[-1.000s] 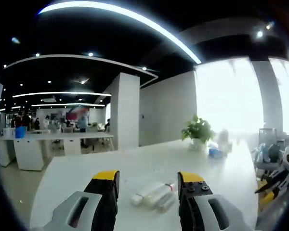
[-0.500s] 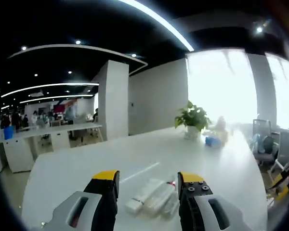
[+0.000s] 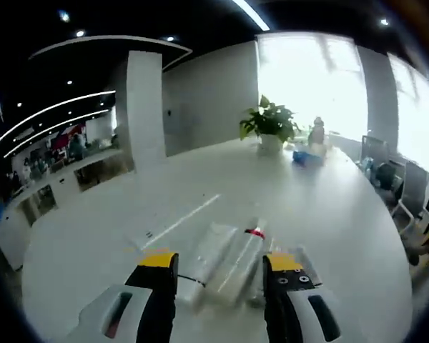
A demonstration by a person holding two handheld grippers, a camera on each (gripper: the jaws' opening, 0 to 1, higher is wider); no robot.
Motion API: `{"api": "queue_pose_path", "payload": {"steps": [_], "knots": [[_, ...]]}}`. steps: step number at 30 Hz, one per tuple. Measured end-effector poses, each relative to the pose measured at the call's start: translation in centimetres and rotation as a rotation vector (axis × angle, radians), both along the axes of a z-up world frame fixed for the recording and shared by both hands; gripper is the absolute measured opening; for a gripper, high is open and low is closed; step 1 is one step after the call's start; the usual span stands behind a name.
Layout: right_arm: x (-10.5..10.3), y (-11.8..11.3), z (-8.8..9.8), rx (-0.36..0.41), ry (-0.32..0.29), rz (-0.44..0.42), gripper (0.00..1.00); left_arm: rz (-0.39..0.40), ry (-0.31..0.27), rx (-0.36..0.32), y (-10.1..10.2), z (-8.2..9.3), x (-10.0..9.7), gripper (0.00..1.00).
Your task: Arrange the skincare products in the storage area until every visible bottle or jar stands upright without overlapping.
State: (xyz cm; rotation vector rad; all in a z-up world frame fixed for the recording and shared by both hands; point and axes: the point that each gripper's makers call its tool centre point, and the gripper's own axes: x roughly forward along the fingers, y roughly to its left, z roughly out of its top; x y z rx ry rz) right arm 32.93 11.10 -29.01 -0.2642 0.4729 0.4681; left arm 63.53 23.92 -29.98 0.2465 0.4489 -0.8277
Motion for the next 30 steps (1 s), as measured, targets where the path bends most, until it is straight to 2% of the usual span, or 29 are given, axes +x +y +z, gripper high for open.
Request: {"api": "queue_pose_path", "payload": {"steps": [2, 5, 8, 12, 13, 14, 16, 18, 19, 22, 26, 30], "knots": [[0.0, 0.0, -0.1, 0.000, 0.003, 0.000, 0.26, -0.043, 0.018, 0.065, -0.8, -1.7, 0.1, 0.46], [0.0, 0.0, -0.2, 0.003, 0.011, 0.001, 0.26, -0.082, 0.042, 0.129, -1.7, -3.1, 0.7, 0.40], [-0.1, 0.0, -0.3, 0.005, 0.017, -0.002, 0.26, -0.119, 0.066, 0.176, -2.4, -4.0, 1.2, 0.35], [-0.1, -0.1, -0.3, 0.014, 0.023, -0.005, 0.26, -0.167, 0.105, 0.223, -2.7, -5.0, 1.3, 0.34], [-0.1, 0.0, -0.4, 0.017, 0.027, -0.005, 0.26, -0.184, 0.113, 0.249, -2.6, -5.4, 1.1, 0.34], [-0.2, 0.0, -0.4, 0.020, 0.029, -0.006, 0.26, -0.210, 0.122, 0.305, -2.3, -6.0, 1.0, 0.34], [-0.2, 0.0, -0.3, 0.023, 0.028, -0.007, 0.26, -0.241, 0.117, 0.368, -2.1, -6.7, 0.9, 0.31], [-0.2, 0.0, -0.3, 0.027, 0.031, -0.005, 0.26, -0.249, 0.092, 0.370, -2.3, -6.7, 1.1, 0.31], [-0.3, 0.1, -0.3, 0.029, 0.033, -0.003, 0.26, -0.249, 0.098, 0.366, -2.4, -6.7, 0.9, 0.31], [-0.3, 0.2, -0.3, 0.027, 0.030, 0.006, 0.26, -0.317, 0.055, 0.449, -2.3, -6.9, 0.5, 0.29], [-0.4, 0.3, -0.2, 0.028, 0.030, 0.009, 0.26, -0.355, 0.004, 0.520, -2.4, -6.8, 0.0, 0.28], [-0.5, 0.6, -0.2, 0.041, 0.034, 0.023, 0.27, -0.384, 0.019, 0.528, -2.5, -6.9, -1.0, 0.28]]}}
